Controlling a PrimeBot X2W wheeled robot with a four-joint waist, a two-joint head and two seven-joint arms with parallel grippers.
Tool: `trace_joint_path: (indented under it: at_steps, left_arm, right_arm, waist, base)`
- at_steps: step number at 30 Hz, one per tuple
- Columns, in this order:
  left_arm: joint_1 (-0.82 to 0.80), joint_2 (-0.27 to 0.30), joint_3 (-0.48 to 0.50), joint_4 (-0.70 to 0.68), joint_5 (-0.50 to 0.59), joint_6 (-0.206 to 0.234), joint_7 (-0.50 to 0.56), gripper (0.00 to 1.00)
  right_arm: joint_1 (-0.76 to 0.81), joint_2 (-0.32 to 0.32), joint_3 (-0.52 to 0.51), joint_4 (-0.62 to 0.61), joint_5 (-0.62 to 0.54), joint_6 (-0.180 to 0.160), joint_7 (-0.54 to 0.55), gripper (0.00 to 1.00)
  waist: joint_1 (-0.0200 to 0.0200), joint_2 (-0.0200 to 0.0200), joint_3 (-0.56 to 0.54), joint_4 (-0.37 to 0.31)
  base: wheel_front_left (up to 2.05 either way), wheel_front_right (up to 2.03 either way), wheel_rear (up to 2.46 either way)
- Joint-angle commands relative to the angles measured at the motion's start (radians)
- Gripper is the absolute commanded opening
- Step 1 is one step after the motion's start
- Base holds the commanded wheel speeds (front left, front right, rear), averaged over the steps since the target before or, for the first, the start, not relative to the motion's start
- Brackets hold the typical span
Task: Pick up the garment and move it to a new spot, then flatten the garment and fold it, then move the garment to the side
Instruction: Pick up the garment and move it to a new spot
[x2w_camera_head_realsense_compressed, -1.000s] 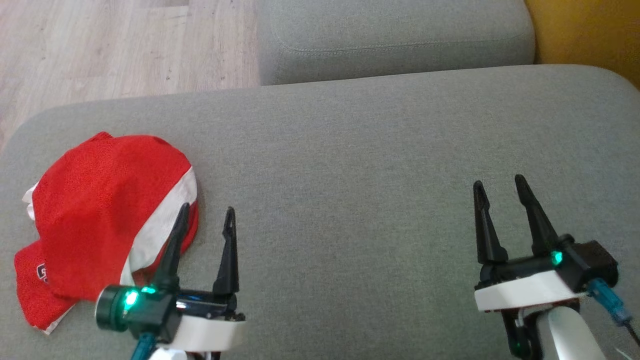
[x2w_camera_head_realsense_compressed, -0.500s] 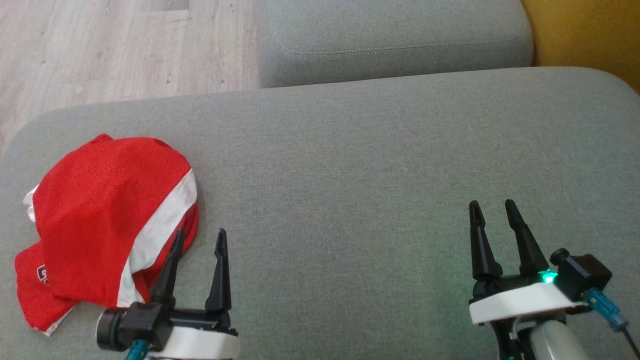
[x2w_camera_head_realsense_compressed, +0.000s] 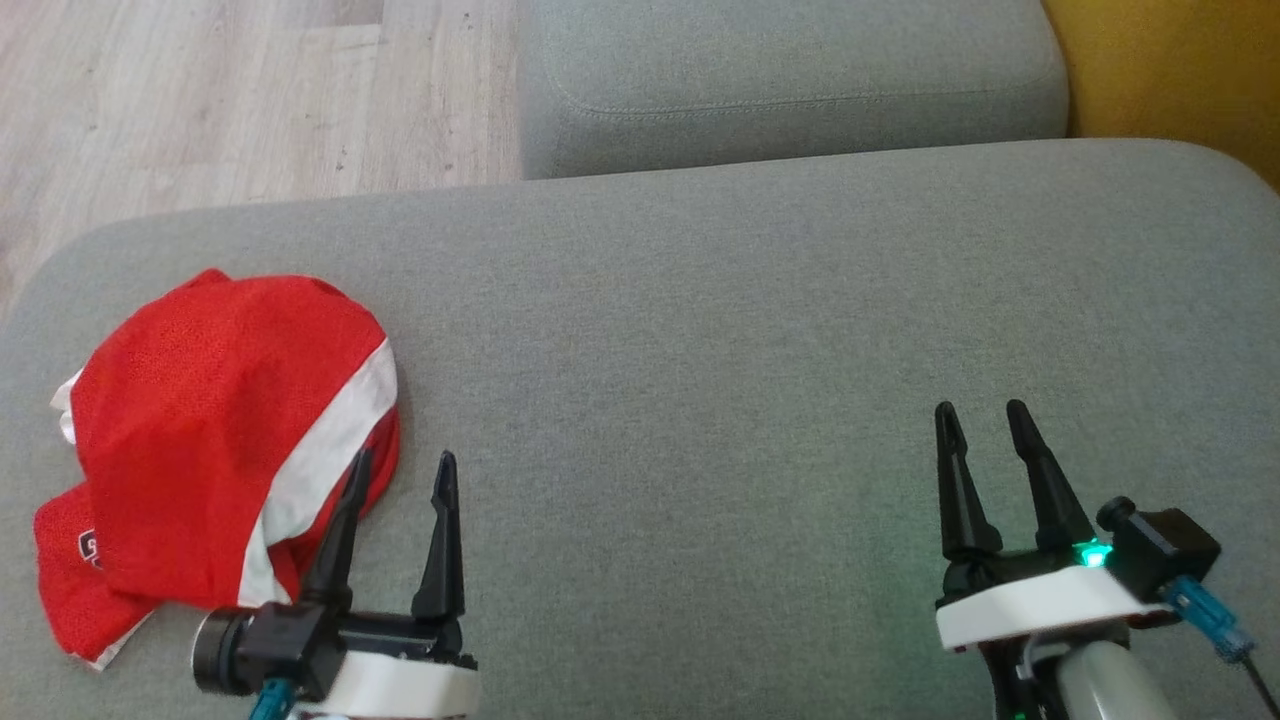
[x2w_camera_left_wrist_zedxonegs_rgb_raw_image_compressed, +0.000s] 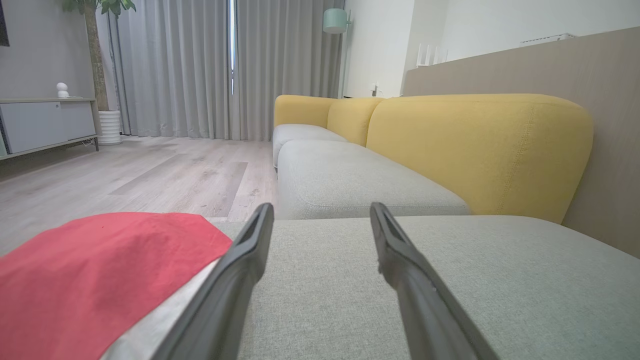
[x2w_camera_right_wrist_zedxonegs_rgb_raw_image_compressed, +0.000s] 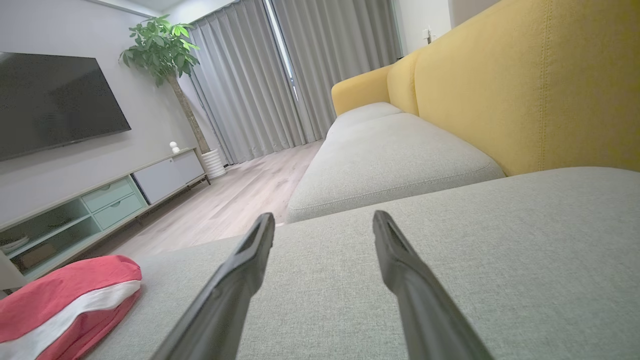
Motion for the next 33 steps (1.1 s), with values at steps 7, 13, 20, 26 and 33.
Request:
trace_joint_path:
  at_steps: [7,13,20,26,33]
  left_arm:
    - [-0.036,-0.004,0.041,-0.034,0.0,0.006,-0.006,1.0]
    - [-0.033,-0.004,0.049,-0.032,0.0,0.011,-0.006,1.0]
    - [-0.023,-0.004,0.062,-0.022,0.012,0.014,-0.006,1.0]
    - [-0.008,-0.004,0.089,-0.02,0.028,0.013,-0.006,1.0]
    - [0.013,-0.004,0.105,-0.033,0.044,0.012,-0.006,1.0]
  right_arm:
    - [-0.037,-0.008,0.029,-0.035,0.01,-0.001,-0.011,1.0]
    - [-0.023,-0.008,0.048,-0.044,0.009,-0.001,-0.011,1.0]
    - [-0.002,-0.008,0.073,-0.044,0.017,-0.001,-0.011,1.0]
    - [0.011,-0.008,0.099,-0.041,0.033,-0.001,-0.011,1.0]
    - [0.019,-0.008,0.15,-0.039,0.061,-0.001,-0.011,1.0]
  waist:
    - [0.0,-0.0001,-0.005,0.008]
    - [0.0,-0.0001,-0.012,0.052]
    - [0.0,-0.0001,-0.028,0.156]
    - [0.0,-0.0001,-0.044,0.262]
    - [0.0,-0.0001,-0.056,0.381]
  base:
    - [0.0,0.0,0.0]
    - [0.0,0.0,0.0]
    - [0.0,0.0,0.0]
    - [0.0,0.0,0.0]
    - [0.0,0.0,0.0]
